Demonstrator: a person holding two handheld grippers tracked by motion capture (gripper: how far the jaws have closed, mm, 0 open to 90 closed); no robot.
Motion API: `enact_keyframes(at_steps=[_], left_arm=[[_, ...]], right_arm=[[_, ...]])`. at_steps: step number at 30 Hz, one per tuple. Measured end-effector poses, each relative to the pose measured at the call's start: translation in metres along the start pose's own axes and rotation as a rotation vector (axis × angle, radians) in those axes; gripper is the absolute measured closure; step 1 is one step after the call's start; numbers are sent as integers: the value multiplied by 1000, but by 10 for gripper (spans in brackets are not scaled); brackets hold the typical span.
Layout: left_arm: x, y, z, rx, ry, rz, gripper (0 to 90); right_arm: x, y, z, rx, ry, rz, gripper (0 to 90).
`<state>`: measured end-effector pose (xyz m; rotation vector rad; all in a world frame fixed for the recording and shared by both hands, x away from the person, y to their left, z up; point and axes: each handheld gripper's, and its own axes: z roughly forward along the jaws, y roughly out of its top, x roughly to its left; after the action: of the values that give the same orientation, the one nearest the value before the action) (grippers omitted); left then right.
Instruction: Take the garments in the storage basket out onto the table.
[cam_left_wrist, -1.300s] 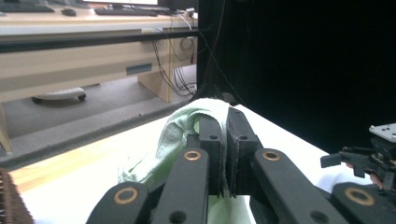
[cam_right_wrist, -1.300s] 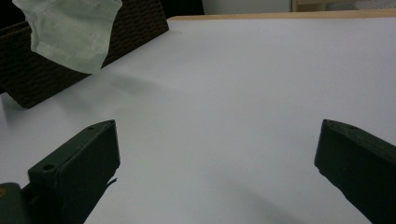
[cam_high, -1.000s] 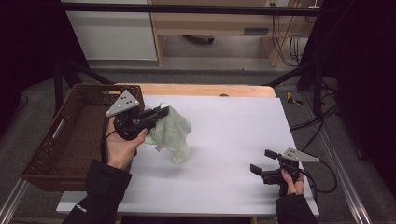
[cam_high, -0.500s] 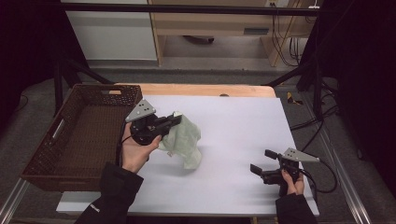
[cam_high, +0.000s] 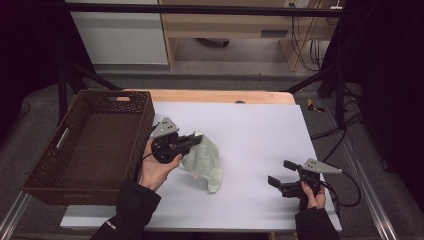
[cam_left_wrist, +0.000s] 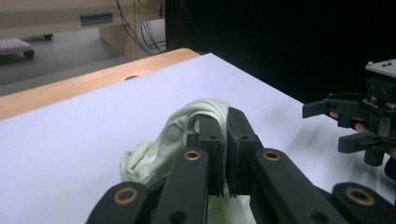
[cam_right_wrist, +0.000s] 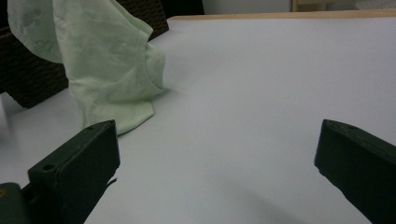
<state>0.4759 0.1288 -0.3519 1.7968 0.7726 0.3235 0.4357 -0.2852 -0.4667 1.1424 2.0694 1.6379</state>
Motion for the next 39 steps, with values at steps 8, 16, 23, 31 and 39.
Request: enact_keyframes(at_steps=[8,16,23,31,39], left_arm=[[0,-15,12,41,-10,-4,860],[0,-32,24,81,-29,-15,854],[2,-41,28,105,-36,-20,837],[8,-44,24,98,-34,-40,633],[18,-51,10,99,2,-28,311]], right_arm=[[0,0,0,-1,1,0,7],[0,0,0,-1,1,0,7],[0,0,1,0,2,3,7],[0,0,1,0,4,5,7],[1,0,2,5,10,6,7]])
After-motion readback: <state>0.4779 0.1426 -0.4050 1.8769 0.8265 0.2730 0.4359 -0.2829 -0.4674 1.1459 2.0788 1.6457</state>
